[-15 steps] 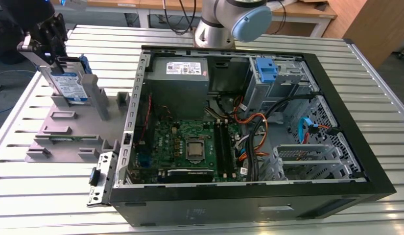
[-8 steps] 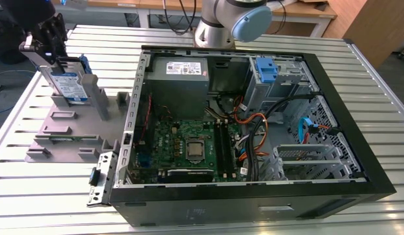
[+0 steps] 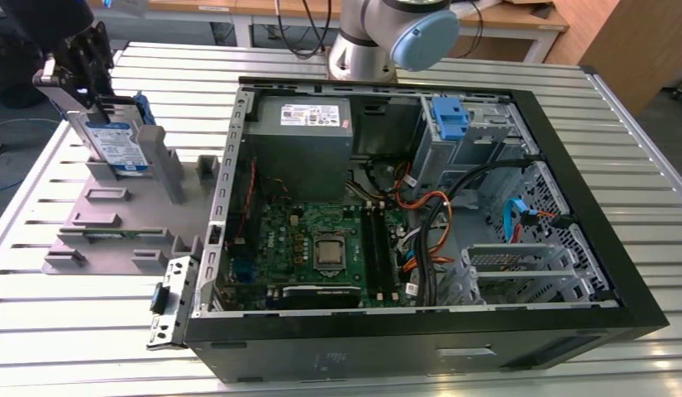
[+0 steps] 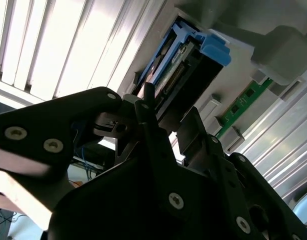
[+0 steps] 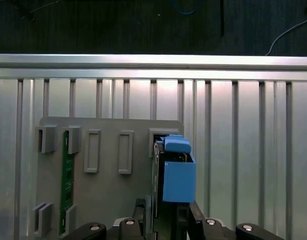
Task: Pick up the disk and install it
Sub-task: 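Pick up the disk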
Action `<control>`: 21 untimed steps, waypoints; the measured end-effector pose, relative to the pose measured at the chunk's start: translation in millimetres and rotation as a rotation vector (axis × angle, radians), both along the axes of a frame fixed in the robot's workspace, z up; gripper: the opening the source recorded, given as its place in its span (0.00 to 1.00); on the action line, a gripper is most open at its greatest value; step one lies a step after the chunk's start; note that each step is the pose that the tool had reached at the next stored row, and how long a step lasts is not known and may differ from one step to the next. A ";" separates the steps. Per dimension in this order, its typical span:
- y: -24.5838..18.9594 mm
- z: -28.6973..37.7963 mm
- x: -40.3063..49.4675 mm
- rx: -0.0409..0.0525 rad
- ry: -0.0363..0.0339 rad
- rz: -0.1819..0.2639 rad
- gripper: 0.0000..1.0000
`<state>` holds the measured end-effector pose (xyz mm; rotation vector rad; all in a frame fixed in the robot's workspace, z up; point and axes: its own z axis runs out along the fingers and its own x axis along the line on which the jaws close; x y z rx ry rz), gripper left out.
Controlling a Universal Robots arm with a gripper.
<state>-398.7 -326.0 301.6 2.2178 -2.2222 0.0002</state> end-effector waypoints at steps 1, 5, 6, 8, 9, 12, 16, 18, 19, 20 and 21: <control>0.0 0.0 0.0 0.0000 0.0000 0.000 0.44; -0.1 0.2 1.8 -0.0001 0.0002 0.000 0.44; 0.0 0.1 2.0 -0.0001 0.0002 0.000 0.44; 0.0 0.1 2.1 -0.0001 0.0002 0.000 0.44; 0.0 0.1 2.1 0.0000 0.0001 0.000 0.44; 0.0 0.1 2.3 -0.0001 0.0002 0.000 0.44; 0.0 0.1 2.5 -0.0001 0.0002 0.000 0.44; 0.0 0.1 2.6 0.0000 0.0002 0.000 0.43; 0.0 0.1 2.6 0.0000 0.0002 0.000 0.43; 0.0 0.1 2.7 0.0000 0.0001 0.000 0.36; 0.0 0.1 2.7 0.0000 0.0002 0.000 0.36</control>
